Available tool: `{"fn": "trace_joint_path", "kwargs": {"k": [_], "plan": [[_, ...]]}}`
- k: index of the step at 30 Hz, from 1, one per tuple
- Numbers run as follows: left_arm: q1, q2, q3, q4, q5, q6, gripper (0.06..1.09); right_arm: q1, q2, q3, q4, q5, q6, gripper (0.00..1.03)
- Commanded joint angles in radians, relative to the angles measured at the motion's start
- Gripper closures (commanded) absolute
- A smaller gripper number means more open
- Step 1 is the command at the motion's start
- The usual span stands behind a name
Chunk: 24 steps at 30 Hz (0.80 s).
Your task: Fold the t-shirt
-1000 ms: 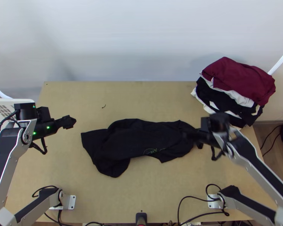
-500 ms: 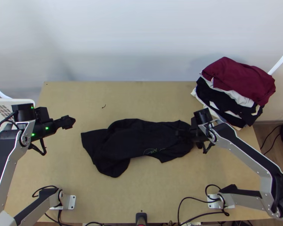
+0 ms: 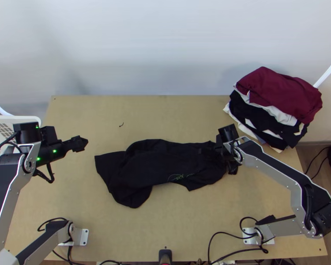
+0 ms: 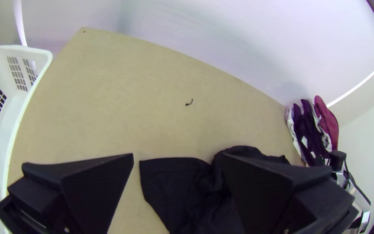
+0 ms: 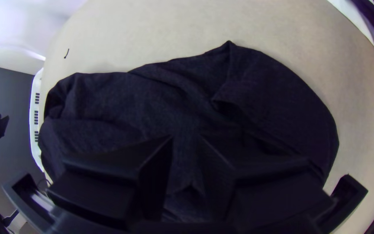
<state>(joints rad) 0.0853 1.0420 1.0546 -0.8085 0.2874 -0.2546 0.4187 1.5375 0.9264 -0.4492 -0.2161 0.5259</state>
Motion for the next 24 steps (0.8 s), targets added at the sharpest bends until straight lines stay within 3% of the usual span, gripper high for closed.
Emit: {"fn": "trace_joint_path", "kwargs": {"k": [1, 6, 14, 18, 19, 24], "plan": [[0.005, -0.011, -0.03, 0.011, -0.002, 0.002, 0.11, 0.008, -0.059, 0.009, -0.009, -0.012, 0.029, 0.92], [0.001, -0.002, -0.044, 0.043, -0.002, 0.011, 0.11, 0.006, -0.226, 0.012, -0.083, -0.012, 0.057, 0.99], [-0.068, 0.046, -0.058, 0.118, -0.008, -0.009, 0.11, -0.044, -0.405, -0.028, -0.149, -0.012, 0.079, 0.97], [-0.099, 0.056, -0.056, 0.131, -0.011, -0.026, 0.11, -0.043, -0.395, -0.041, -0.128, -0.011, 0.08, 0.49], [-0.107, 0.056, -0.058, 0.132, -0.013, -0.026, 0.11, -0.043, -0.386, -0.043, -0.117, -0.011, 0.08, 0.45], [-0.101, 0.056, -0.051, 0.134, -0.021, -0.018, 0.11, -0.026, -0.237, -0.029, -0.097, -0.008, 0.066, 0.44]]}}
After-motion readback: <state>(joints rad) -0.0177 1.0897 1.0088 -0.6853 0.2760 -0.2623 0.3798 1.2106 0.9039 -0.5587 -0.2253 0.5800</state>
